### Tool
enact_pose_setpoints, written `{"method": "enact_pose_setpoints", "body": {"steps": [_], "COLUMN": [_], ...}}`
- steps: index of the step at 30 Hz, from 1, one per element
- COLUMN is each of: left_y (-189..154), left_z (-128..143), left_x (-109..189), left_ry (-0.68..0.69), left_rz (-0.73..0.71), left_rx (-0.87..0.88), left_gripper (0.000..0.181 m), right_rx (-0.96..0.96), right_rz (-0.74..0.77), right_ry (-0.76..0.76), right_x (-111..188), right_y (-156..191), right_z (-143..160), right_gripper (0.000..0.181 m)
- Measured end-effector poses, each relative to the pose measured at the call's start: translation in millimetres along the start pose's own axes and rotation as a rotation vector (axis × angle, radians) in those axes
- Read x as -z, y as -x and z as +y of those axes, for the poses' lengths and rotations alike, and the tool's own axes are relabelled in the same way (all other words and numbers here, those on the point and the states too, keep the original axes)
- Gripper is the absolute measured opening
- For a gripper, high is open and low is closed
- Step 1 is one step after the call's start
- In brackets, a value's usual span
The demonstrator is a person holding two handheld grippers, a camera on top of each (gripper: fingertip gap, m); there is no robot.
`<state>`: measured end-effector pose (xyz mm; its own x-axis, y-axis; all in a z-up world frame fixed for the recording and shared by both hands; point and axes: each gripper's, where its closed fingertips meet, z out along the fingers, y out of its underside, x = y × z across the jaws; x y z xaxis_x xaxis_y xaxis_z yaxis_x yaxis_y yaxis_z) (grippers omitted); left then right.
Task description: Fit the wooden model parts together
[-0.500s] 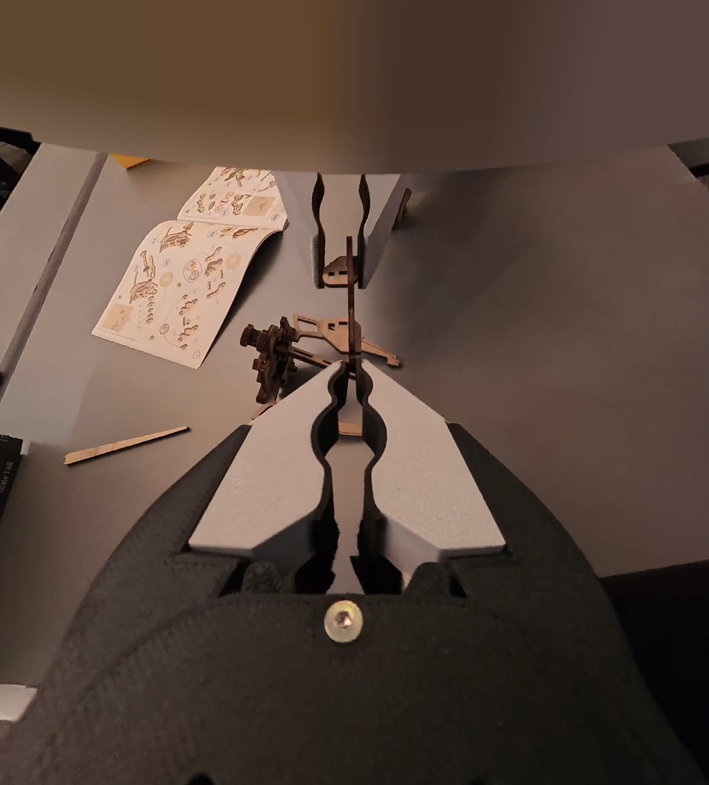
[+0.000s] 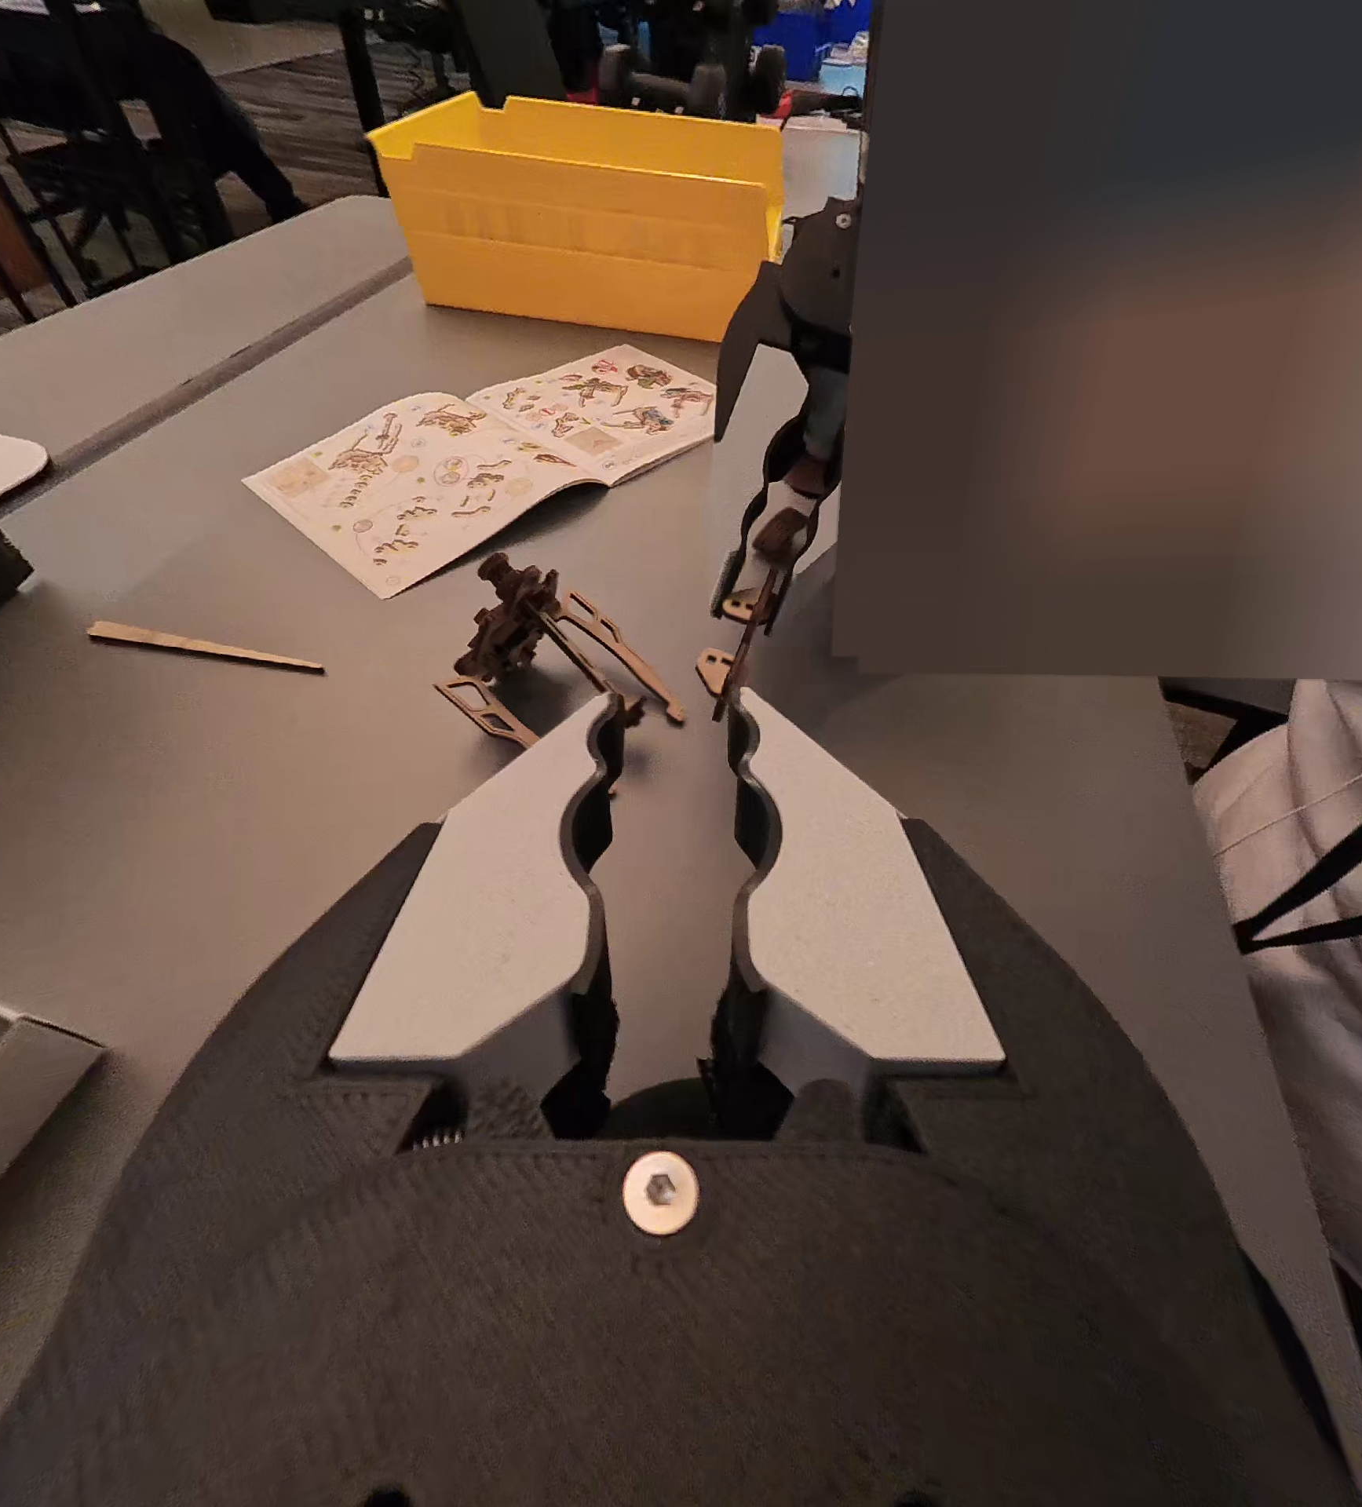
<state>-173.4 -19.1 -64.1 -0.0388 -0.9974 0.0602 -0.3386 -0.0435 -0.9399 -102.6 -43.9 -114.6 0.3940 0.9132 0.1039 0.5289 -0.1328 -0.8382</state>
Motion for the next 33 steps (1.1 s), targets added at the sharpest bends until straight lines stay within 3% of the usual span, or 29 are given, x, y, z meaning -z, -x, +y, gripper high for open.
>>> {"method": "enact_pose_setpoints", "body": {"steps": [5, 10, 13, 16, 22, 25, 29, 33], "left_y": [-20, -32, -15, 11, 46, 50, 67, 71], "left_z": [7, 11, 12, 17, 13, 20, 12, 22], "left_x": [-6, -20, -24, -32, -51, -51, -55, -71], "left_ry": [0.032, 0.062, 0.091, 0.167, 0.165, 0.210, 0.182, 0.200], "left_rz": [0.006, 0.001, -0.029, -0.026, 0.063, 0.149, 0.133, 0.167], "left_rx": [-0.024, -0.127, -0.209, -0.248, -0.327, -0.365, -0.389, -0.413], "left_gripper": [0.022, 0.022, 0.019, 0.032, 0.051, 0.045, 0.026, 0.017], "right_rx": [0.039, 0.189, 0.233, 0.248, 0.249, 0.259, 0.239, 0.212], "right_rz": [0.034, 0.183, 0.270, 0.301, 0.276, 0.271, 0.251, 0.232], "right_ry": [-0.022, -0.024, -0.022, -0.014, -0.012, -0.039, -0.090, -0.100], "right_x": [3, 12, 15, 10, -6, -4, -2, -5], "right_y": [8, -2, -21, -37, -57, -60, -60, -61], "right_z": [-10, -18, -24, -25, -17, -20, -22, -20], "right_gripper": [0.017, 0.017, 0.017, 0.017, 0.017, 0.017, 0.017, 0.016]}}
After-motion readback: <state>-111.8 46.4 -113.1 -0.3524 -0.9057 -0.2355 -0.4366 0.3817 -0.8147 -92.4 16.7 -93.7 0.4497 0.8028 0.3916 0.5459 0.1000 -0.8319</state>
